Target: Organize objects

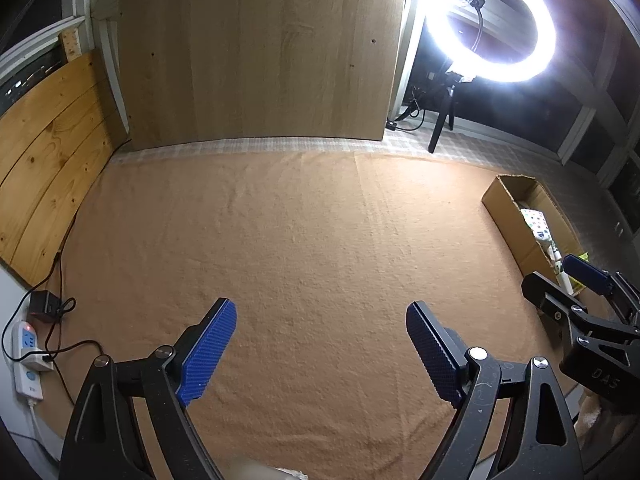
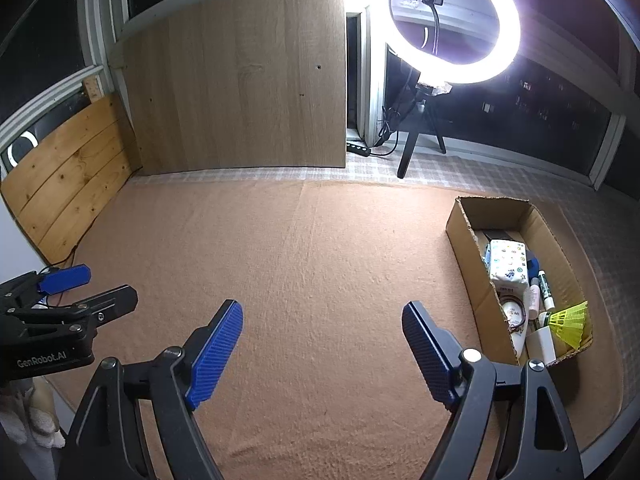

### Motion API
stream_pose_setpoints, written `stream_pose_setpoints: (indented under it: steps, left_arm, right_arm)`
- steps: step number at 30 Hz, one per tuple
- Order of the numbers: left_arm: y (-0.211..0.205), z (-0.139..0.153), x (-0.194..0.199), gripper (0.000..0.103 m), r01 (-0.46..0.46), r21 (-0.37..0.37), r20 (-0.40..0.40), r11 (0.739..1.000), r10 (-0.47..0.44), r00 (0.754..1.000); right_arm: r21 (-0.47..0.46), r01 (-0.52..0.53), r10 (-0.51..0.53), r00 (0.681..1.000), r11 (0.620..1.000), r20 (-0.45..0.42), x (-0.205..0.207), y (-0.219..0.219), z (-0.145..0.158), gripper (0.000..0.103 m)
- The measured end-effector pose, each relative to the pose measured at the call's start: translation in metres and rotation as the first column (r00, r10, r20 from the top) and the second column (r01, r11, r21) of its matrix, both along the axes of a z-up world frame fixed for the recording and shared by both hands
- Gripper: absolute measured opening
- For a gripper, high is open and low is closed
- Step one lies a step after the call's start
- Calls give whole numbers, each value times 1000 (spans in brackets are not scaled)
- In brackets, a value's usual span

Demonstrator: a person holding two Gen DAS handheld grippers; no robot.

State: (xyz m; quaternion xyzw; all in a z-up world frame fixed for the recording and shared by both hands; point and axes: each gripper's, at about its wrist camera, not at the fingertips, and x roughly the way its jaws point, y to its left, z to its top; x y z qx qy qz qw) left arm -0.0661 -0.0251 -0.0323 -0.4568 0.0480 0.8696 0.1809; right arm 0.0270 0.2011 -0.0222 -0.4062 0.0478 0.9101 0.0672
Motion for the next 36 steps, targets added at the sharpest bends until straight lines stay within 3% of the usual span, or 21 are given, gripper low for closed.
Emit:
stream_pose_setpoints:
  steps: [36]
  left_arm:
    - [7, -3, -8, 94, 12, -15, -7, 1000, -12, 1000]
  right_arm:
    - [0, 24, -24, 1000, 1000, 10, 4, 10, -2, 79]
